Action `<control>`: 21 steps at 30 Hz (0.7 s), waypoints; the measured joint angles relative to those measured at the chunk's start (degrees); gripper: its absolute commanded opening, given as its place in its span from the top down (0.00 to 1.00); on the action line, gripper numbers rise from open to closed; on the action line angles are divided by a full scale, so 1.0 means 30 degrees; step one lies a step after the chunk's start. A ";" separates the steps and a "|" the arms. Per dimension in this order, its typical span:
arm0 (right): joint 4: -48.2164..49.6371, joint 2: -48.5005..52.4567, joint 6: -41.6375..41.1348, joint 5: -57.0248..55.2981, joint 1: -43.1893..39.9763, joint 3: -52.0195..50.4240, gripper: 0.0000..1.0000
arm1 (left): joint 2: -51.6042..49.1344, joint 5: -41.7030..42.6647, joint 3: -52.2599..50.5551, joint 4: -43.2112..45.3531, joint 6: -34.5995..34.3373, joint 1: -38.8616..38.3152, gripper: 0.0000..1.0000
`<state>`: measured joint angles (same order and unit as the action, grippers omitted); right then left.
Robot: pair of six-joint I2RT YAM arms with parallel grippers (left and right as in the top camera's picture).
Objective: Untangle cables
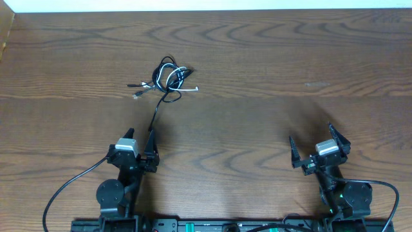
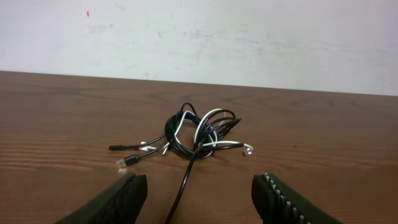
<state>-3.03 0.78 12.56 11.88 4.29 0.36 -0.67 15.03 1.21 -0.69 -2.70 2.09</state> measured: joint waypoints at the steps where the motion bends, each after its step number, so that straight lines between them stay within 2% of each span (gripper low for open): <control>1: 0.0000 0.0000 0.0000 -0.0007 0.0000 0.0000 0.01 | 0.0000 -0.0015 0.0000 0.0000 0.0000 -0.0036 0.40; 5: 0.0000 0.0007 0.0000 -0.0066 0.0000 0.0000 0.01 | 0.0000 -0.0044 0.0000 -0.0007 0.0000 -0.0729 0.40; 21: -0.0007 0.0007 0.0000 -0.0117 0.0000 0.0000 0.01 | 0.0000 -0.0051 0.0000 -0.0007 0.0007 -0.0736 0.40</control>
<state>-3.05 0.80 12.56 11.53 4.29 0.36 -0.67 14.87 1.21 -0.71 -2.68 -0.12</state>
